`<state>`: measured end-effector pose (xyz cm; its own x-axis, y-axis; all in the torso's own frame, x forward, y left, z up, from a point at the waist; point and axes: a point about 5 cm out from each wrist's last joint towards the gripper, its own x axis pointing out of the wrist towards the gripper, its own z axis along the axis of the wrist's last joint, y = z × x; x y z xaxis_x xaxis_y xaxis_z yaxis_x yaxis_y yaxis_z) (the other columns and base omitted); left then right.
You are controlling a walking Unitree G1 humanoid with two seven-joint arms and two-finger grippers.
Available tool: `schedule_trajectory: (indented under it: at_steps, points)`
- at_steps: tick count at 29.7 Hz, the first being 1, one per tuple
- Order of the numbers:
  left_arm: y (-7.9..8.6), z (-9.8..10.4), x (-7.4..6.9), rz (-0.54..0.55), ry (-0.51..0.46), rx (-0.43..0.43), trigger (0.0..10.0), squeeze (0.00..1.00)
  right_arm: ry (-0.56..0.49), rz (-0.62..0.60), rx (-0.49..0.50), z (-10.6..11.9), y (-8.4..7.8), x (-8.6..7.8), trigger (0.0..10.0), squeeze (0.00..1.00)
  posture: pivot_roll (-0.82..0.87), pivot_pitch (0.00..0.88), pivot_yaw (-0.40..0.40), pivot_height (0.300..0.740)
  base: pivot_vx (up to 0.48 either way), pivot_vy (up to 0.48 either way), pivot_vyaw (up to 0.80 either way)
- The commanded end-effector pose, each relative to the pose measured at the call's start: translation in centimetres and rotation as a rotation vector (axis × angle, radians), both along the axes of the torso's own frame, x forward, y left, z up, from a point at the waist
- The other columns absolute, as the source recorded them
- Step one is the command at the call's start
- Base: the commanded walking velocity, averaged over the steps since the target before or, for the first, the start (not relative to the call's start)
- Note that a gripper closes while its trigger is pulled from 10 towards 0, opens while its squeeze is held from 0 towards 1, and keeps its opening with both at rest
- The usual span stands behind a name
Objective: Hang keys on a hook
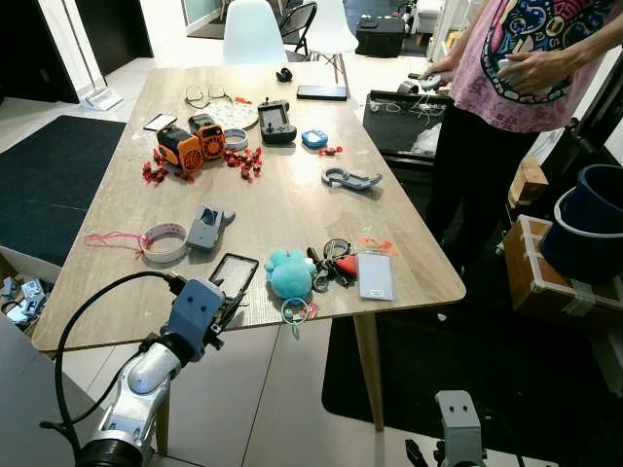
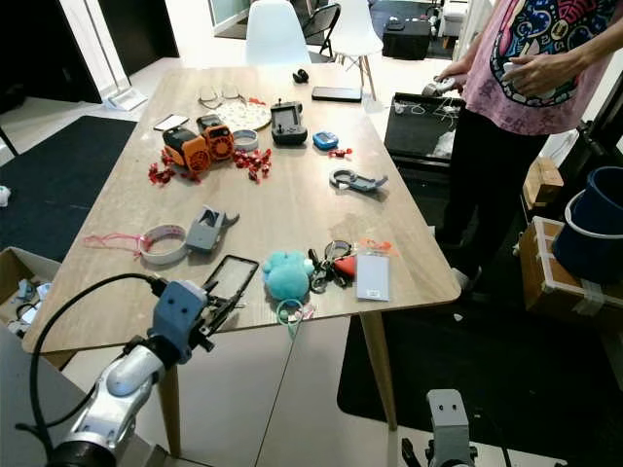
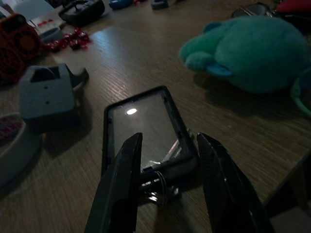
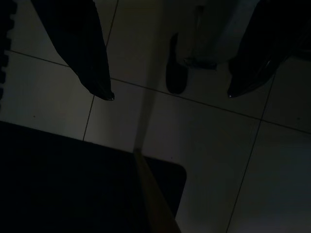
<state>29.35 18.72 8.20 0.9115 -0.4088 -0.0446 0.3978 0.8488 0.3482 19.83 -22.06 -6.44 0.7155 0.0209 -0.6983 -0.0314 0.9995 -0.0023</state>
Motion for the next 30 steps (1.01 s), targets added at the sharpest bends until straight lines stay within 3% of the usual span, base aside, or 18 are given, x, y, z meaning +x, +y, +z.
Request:
schedule_trajectory:
  at_steps: [1,5,6,15,17,20,21,30]
  points:
    - [0.4,-0.7,-0.4,-0.005,0.045,0.005,10.0,0.0,0.017,-0.017,0.007,-0.3,0.0,-0.5,10.0,0.0,0.02,0.096,-0.003,0.74,0.0,0.0,0.0]
    - [0.6,-0.8,-0.4,-0.003,0.052,0.007,10.0,0.0,0.016,-0.018,0.007,-0.3,0.0,-0.5,10.0,0.0,0.02,0.096,-0.003,0.74,0.0,0.0,0.0]
    - [0.7,-0.8,-0.4,-0.001,0.054,0.007,9.4,0.0,0.017,-0.019,0.008,-0.3,0.0,-0.5,10.0,0.0,0.02,0.096,-0.003,0.74,0.0,0.0,0.0]
    - [1.1,-0.7,-0.3,0.009,0.06,0.009,8.4,0.0,0.018,-0.018,0.008,-0.3,0.0,-0.6,10.0,0.0,0.02,0.097,-0.003,0.74,0.0,0.0,0.0]
    - [1.3,-0.7,-0.3,0.013,0.062,0.008,7.0,0.0,0.018,-0.018,0.008,-0.3,0.0,-0.6,10.0,0.0,0.02,0.098,-0.004,0.74,0.0,0.0,0.0]
    - [1.4,-0.7,-0.2,0.016,0.063,0.008,6.7,0.0,0.018,-0.019,0.008,-0.3,0.0,-0.6,10.0,0.0,0.02,0.098,-0.004,0.74,0.0,0.0,0.0]
    - [1.4,-0.7,-0.2,0.017,0.063,0.009,5.0,0.0,0.018,-0.019,0.008,-0.3,0.0,-0.6,10.0,0.0,0.02,0.098,-0.004,0.74,0.0,0.0,0.0]
    - [1.7,-0.7,-0.2,0.024,0.065,0.015,4.3,0.0,0.018,-0.019,0.008,-0.3,0.0,-0.6,10.0,0.0,0.02,0.098,-0.004,0.74,0.0,0.0,0.0]
